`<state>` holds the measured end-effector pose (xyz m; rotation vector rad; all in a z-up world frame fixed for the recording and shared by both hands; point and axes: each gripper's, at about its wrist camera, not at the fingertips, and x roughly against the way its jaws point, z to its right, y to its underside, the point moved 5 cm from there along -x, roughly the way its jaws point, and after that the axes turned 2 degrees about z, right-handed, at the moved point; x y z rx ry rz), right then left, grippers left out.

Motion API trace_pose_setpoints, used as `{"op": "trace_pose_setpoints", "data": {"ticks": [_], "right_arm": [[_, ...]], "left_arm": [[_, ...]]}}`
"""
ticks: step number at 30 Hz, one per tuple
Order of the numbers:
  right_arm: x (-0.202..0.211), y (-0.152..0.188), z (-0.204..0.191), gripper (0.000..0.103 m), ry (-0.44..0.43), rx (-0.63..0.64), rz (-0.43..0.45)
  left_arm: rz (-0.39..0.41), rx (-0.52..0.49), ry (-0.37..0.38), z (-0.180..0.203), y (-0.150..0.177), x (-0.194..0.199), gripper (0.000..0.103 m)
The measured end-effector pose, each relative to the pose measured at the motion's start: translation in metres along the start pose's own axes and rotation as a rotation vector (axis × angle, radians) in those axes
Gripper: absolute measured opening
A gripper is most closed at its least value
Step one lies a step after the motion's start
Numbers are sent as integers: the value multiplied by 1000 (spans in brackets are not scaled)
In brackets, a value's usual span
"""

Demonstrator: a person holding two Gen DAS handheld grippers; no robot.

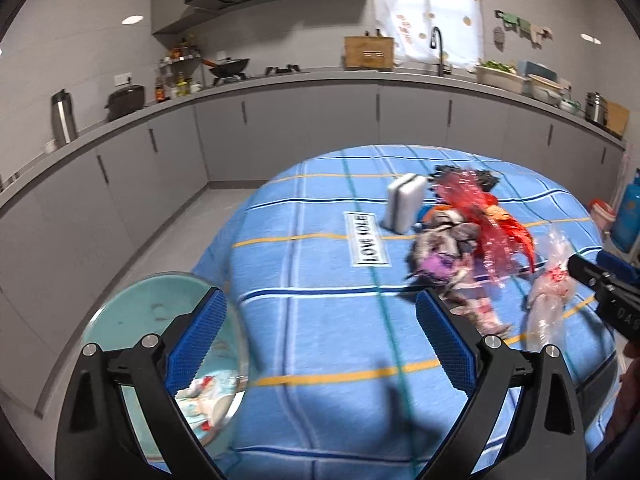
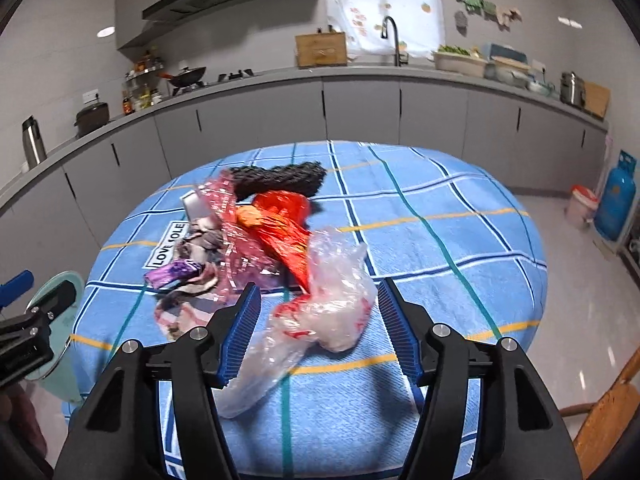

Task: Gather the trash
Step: 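Grasp the clear plastic bag with the right tool while the left tool grasps the purple wrapper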

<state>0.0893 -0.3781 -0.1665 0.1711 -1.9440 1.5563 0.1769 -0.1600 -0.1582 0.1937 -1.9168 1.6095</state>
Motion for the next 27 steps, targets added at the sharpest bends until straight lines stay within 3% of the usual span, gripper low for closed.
{"op": "trace_pose_setpoints", "data": {"ticks": [12,17,20,22,23,27], "right_arm": [[-20,10,11,61,-30,-61,-60],[-21,10,13,61,-49,-77,-70],[-23,11,16,61,-57,-86,-75],[-25,12,17,60,-71,-93,-82],[-26,13,16,60,-78,-95,-84],[-25,13,13,47,-103,-88,-80]], "left_arm": [[-33,-73,67,53,-12,-43,94],[-82,-84,99,66,-9,-66,88],[-112,-83,132,70,-8,-77,72],[-136,-88,167,74,-5,-81,47],[-146,-91,177,76,-3,-82,40],[-143,-72,206,71,-3,-76,28]]}}
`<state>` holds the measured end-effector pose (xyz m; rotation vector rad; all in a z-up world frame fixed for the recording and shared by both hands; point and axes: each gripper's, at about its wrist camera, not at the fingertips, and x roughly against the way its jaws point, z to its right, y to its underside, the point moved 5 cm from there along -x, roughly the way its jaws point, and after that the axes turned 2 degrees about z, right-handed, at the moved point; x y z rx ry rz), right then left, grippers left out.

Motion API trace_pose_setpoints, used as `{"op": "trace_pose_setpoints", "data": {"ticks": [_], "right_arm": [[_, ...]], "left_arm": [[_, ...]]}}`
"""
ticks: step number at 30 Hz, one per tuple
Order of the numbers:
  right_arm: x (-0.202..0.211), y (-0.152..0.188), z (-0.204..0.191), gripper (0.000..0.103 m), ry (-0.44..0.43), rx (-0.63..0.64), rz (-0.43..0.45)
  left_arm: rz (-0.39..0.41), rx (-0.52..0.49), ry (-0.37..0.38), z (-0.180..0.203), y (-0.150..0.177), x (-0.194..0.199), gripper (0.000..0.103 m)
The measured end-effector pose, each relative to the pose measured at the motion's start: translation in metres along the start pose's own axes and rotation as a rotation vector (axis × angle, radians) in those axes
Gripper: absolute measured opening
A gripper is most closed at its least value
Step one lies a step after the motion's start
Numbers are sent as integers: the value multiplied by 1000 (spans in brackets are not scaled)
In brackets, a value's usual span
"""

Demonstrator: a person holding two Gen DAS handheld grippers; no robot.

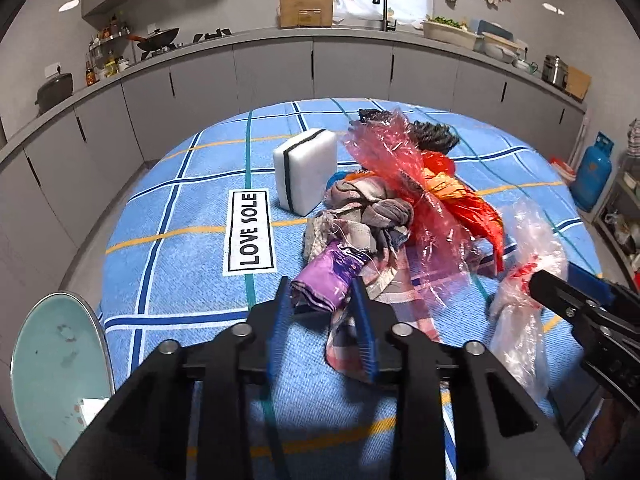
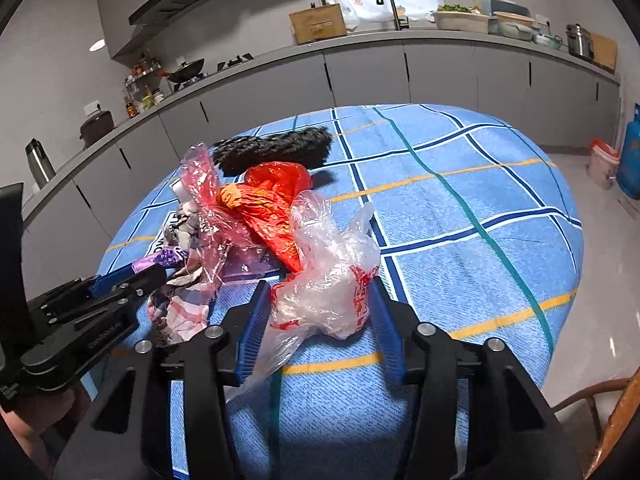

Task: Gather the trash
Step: 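Grasp the clear plastic bag with the right tool while the left tool grasps the purple wrapper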

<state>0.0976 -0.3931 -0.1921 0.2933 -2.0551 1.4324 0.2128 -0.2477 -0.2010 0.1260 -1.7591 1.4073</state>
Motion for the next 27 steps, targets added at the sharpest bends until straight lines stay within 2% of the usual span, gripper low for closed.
{"op": "trace_pose_setpoints", "data": {"ticks": [9,15,27], "right_arm": [[10,-5,-6,34,-23,18,38],[19,-10,-8,32,-33,26,69],[36,-24,-16,30,-36,42,130]], "left_arm": [[103,-14,-19,-2,-9,44,20],[137,-26,-44,-5,-13,60,20],[197,17,-88,-28,-17,109,18]]}}
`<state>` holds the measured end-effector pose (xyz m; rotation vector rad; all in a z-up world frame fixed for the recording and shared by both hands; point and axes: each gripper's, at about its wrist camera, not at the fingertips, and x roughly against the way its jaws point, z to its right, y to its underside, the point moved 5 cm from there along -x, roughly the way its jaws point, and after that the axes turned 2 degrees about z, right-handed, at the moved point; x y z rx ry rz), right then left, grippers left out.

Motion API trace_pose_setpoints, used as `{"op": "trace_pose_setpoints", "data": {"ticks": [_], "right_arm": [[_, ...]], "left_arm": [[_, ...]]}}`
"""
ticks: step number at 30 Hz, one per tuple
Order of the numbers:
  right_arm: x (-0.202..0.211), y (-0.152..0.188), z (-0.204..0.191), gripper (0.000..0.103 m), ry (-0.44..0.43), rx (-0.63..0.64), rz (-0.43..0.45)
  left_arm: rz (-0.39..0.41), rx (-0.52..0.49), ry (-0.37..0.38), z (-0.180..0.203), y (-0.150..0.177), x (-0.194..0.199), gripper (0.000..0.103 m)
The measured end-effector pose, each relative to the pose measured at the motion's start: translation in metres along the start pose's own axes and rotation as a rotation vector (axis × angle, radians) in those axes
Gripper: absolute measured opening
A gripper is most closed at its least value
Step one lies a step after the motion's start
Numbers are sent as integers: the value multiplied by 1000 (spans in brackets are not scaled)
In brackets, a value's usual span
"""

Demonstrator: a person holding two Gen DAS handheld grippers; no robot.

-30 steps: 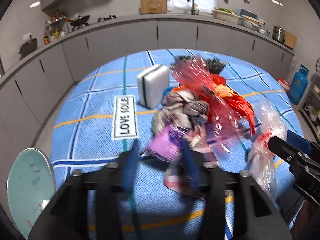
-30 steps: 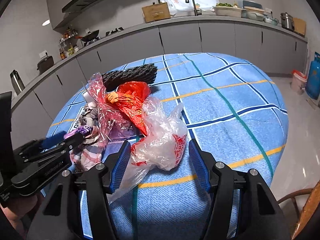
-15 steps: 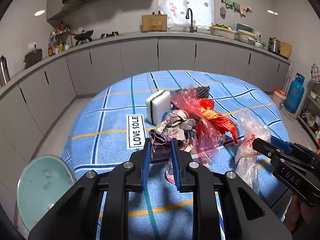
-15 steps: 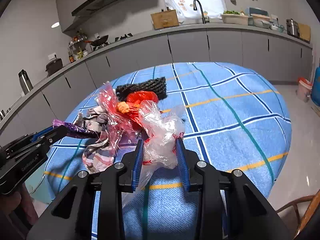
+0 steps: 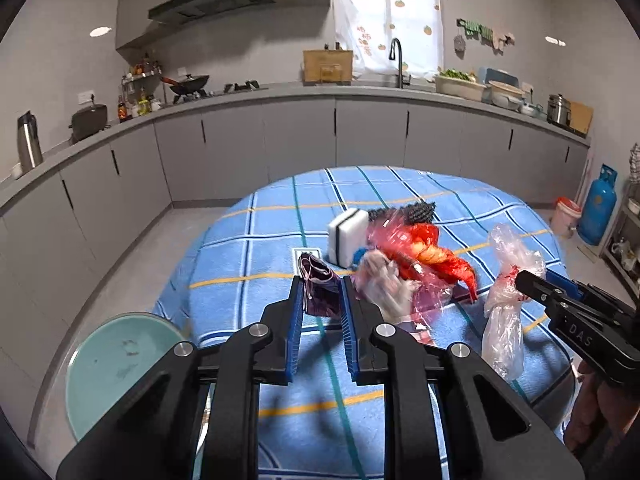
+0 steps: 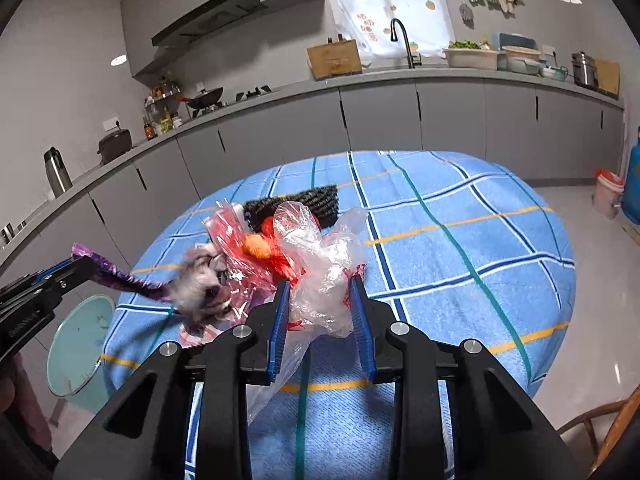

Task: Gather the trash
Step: 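Grasp the clear plastic bag with the right tool while the left tool grasps the purple wrapper, then carry the held bag and purple wrapper over the teal bucket with both tools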

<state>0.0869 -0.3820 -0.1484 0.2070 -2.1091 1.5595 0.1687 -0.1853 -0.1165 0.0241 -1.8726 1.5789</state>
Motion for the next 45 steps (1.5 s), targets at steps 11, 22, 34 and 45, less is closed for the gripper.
{"op": "trace_pose_setpoints", "data": {"ticks": [11,22,34,45], "right_arm": [[24,-13,-20,30,-36,40,62],[38,-18,-41,30,-92,75,89],[46,-22,-70,30,-141,118,104],[44,-23,-97,30,-205,150,101]], "left_arm": [[55,37,-37,-19,-9,30,15],[109,51,-46,-28,-14,61,13],[145,65,-70,-44,-21,80,12],[167,89,-122,-65,-22,96,12]]}}
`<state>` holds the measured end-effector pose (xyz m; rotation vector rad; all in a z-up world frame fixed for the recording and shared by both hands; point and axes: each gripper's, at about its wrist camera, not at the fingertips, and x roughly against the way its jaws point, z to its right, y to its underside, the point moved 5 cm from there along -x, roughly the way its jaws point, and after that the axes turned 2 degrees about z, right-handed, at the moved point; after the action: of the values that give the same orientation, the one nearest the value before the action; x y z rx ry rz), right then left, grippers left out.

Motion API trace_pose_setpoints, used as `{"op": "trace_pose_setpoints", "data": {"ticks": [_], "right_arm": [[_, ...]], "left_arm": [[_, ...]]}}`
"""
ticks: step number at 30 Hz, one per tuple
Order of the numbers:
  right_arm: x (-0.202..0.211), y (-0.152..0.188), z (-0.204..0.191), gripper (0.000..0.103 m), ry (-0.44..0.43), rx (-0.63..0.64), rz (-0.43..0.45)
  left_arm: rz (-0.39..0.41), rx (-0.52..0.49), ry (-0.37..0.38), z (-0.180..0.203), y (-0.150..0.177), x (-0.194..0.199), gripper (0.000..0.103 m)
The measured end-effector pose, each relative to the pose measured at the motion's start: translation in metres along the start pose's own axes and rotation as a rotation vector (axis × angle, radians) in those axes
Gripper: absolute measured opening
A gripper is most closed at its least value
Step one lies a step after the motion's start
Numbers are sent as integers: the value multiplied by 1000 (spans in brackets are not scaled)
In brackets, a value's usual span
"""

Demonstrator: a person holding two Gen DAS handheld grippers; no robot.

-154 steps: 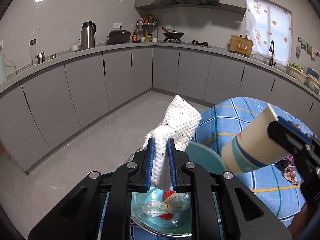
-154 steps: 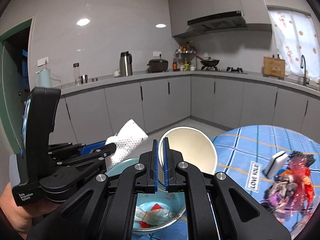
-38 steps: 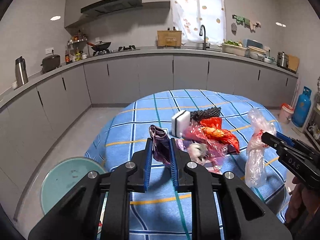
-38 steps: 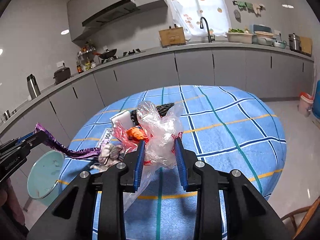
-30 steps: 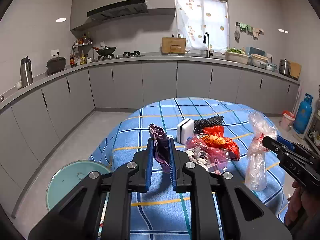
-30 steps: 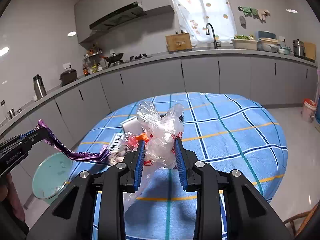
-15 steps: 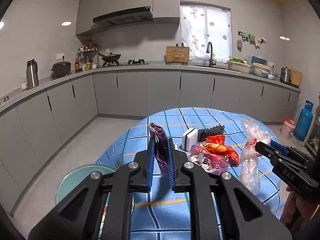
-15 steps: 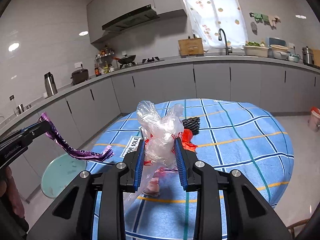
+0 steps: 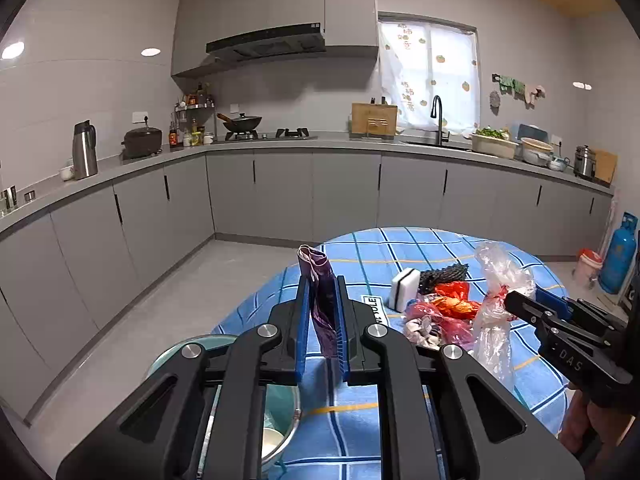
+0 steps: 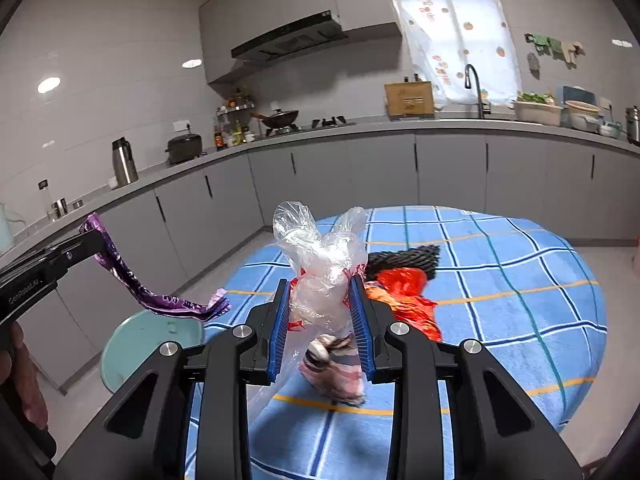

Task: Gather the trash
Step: 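Carry the held bag and purple wrapper over the teal bucket with both tools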

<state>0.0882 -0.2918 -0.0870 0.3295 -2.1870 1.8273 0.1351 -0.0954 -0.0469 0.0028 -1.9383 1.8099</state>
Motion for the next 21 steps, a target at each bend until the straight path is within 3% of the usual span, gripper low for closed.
{"op": "trace_pose_setpoints", "data": {"ticks": [21], "right_arm": [[-22,-6,-57,30,-121,60,-8]], "left_arm": [[-5,50,-128,-60,9,22,12]]}}
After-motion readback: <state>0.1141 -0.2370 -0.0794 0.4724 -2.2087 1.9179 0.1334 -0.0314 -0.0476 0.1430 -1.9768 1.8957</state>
